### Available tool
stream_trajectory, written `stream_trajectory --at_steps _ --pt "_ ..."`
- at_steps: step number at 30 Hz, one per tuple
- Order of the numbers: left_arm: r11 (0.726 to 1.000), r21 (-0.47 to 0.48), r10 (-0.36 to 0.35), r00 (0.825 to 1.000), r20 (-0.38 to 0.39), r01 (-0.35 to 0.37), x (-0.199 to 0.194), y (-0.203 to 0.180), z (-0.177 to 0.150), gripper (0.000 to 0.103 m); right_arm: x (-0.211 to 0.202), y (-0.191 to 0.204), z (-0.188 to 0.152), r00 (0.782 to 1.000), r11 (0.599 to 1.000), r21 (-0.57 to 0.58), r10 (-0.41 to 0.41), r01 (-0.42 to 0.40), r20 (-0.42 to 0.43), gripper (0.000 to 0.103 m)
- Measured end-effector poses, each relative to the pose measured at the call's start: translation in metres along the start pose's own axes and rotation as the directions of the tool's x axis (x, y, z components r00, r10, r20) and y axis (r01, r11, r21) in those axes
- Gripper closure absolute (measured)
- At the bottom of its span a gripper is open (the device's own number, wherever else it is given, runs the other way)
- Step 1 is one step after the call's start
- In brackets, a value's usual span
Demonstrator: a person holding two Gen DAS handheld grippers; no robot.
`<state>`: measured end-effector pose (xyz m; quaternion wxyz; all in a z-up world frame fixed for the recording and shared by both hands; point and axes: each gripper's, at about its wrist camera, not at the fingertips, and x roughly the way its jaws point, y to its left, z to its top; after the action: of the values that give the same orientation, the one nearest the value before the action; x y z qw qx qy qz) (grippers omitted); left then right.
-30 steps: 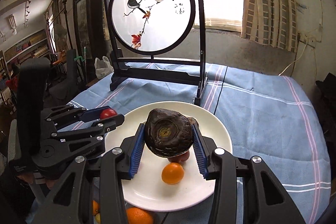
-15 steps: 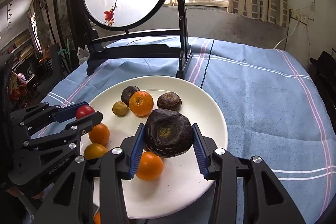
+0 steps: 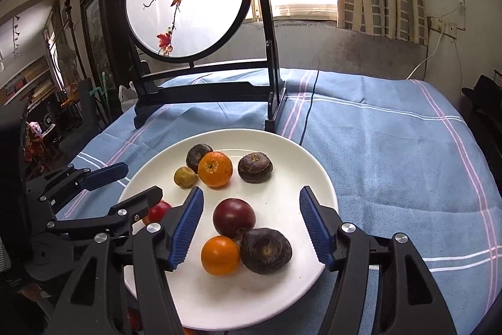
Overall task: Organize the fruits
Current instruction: 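Lower both fruits into the white plate and open both tools, then grasp a tangerine with the left tool while the right tool grasps a red tomato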
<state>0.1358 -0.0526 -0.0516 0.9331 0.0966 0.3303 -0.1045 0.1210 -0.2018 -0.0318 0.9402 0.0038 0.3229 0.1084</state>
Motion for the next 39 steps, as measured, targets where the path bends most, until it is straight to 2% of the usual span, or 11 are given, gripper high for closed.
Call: stream_trajectory --at_steps 7,13,17,18,23,25,28,30,33,37,39 --pt "0.999 0.029 0.012 1.000 0.010 -0.013 -0.004 0.000 -0.001 0.044 0.001 0.005 -0.001 0.999 1.000 -0.015 0.027 -0.027 -0.045 0.028" --pt "0.999 -0.026 0.030 0.995 0.097 -0.028 -0.036 0.028 0.012 0.037 -0.035 0.002 0.008 0.994 0.997 0.069 0.034 -0.041 0.109 0.015" --pt "0.999 -0.037 0.018 0.987 0.158 -0.012 -0.074 0.044 0.005 0.026 -0.074 0.013 0.006 0.987 0.999 0.002 0.046 -0.047 0.155 0.012" --pt "1.000 -0.021 0.004 0.988 0.157 -0.001 -0.082 0.046 -0.001 0.025 -0.080 0.018 0.001 0.989 0.997 -0.034 0.069 -0.065 0.129 0.007" --pt "0.995 0.103 -0.008 0.992 0.127 -0.005 -0.115 0.049 -0.046 0.023 -0.107 0.053 -0.058 0.995 0.956 -0.277 0.095 -0.097 -0.020 0.007" --pt "0.992 0.123 -0.042 0.994 0.104 0.029 -0.125 0.052 -0.065 0.018 -0.111 0.063 -0.085 0.985 0.949 -0.275 0.126 -0.154 -0.117 0.008" --pt "0.986 0.151 -0.073 0.996 0.051 0.064 -0.131 0.053 -0.092 0.018 -0.107 0.079 -0.118 0.956 0.939 -0.249 0.179 -0.236 -0.232 0.024" --pt "0.982 0.172 -0.077 0.997 0.007 0.075 -0.129 0.052 -0.109 0.018 -0.100 0.091 -0.132 0.944 0.934 -0.252 0.180 -0.253 -0.278 0.044" --pt "0.977 0.195 -0.075 0.996 -0.045 0.083 -0.125 0.049 -0.128 0.018 -0.081 0.100 -0.137 0.919 0.940 -0.206 0.191 -0.272 -0.344 0.048" --pt "0.969 0.216 -0.105 0.992 -0.070 0.117 -0.126 0.043 -0.144 0.018 -0.057 0.111 -0.138 0.907 0.947 -0.193 0.168 -0.257 -0.386 0.048" --pt "0.965 0.225 -0.119 0.990 -0.079 0.134 -0.124 0.040 -0.145 0.018 -0.050 0.114 -0.138 0.908 0.948 -0.195 0.164 -0.253 -0.385 0.060"
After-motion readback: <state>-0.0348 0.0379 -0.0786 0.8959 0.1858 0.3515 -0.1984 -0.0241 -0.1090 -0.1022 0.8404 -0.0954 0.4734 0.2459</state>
